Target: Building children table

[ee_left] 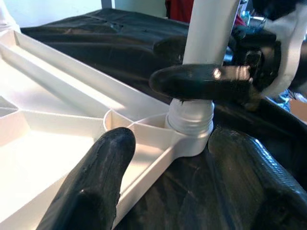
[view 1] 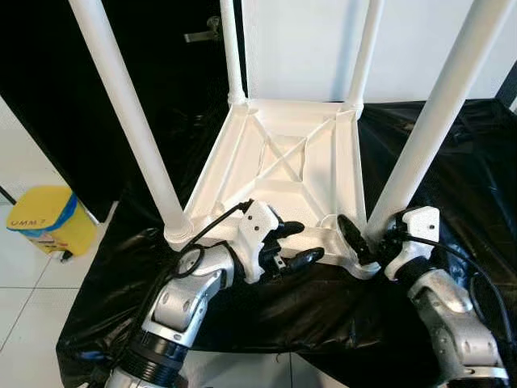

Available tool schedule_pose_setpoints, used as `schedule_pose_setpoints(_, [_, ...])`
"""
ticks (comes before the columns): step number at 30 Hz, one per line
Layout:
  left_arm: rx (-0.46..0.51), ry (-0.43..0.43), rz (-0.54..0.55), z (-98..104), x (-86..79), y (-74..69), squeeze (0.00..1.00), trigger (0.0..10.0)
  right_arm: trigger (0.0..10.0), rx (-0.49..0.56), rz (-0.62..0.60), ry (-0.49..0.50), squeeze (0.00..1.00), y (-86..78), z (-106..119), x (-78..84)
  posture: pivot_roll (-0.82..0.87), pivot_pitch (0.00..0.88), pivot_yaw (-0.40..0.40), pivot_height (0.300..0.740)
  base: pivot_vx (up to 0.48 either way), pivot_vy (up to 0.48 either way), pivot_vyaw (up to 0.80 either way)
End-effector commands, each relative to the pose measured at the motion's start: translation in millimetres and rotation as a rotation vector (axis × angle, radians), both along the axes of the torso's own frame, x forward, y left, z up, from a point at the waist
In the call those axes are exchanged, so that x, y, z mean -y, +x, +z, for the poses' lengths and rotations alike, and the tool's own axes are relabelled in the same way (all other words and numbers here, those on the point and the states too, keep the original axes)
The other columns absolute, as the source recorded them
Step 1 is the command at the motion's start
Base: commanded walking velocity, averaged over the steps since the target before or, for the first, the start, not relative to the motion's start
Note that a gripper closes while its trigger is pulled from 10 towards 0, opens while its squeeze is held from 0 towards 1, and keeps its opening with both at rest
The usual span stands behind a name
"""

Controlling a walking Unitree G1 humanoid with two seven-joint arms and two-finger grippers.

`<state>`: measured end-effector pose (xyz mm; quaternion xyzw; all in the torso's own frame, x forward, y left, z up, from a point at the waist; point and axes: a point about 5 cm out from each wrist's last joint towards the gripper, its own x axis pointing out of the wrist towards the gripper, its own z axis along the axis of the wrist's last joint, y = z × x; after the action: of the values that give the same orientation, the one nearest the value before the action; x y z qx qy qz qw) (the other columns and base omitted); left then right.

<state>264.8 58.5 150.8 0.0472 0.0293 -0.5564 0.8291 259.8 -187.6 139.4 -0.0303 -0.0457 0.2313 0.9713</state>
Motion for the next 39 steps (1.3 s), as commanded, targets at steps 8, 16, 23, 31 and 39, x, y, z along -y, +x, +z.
schedule_pose_setpoints(8, [-0.004,-0.008,0.029,1,-1.2,0.9,0.0,10.0,4.9,-0.059,0.168,-0.101,0.0,12.5,-5,9.4,-0.14,0.004,0.036,0.74,0.0,0.0,0.0])
schedule_pose_setpoints(16, [0.006,-0.003,0.044,4,-5.2,3.4,0.0,10.0,0.0,-0.088,0.211,-0.116,0.0,16.6,-15,9.9,-0.13,0.0,0.034,0.74,0.0,0.0,0.0])
schedule_pose_setpoints(23, [0.011,-0.001,0.046,4,-5.6,4.2,0.0,10.0,0.0,-0.115,0.203,-0.114,0.0,16.7,-23,11.0,-0.13,0.0,0.029,0.74,0.0,0.0,0.0])
schedule_pose_setpoints(31, [0.015,-0.011,0.041,4,-0.5,6.6,0.0,10.0,10.0,-0.121,0.101,-0.067,0.0,14.0,-29,4.3,-0.14,0.0,0.029,0.74,0.0,0.0,0.0])
schedule_pose_setpoints(39, [0.017,-0.019,0.052,5,2.5,9.5,0.0,10.0,10.0,-0.067,-0.218,0.019,0.0,13.6,-28,3.2,-0.15,0.0,0.043,0.74,0.0,0.0,0.0])
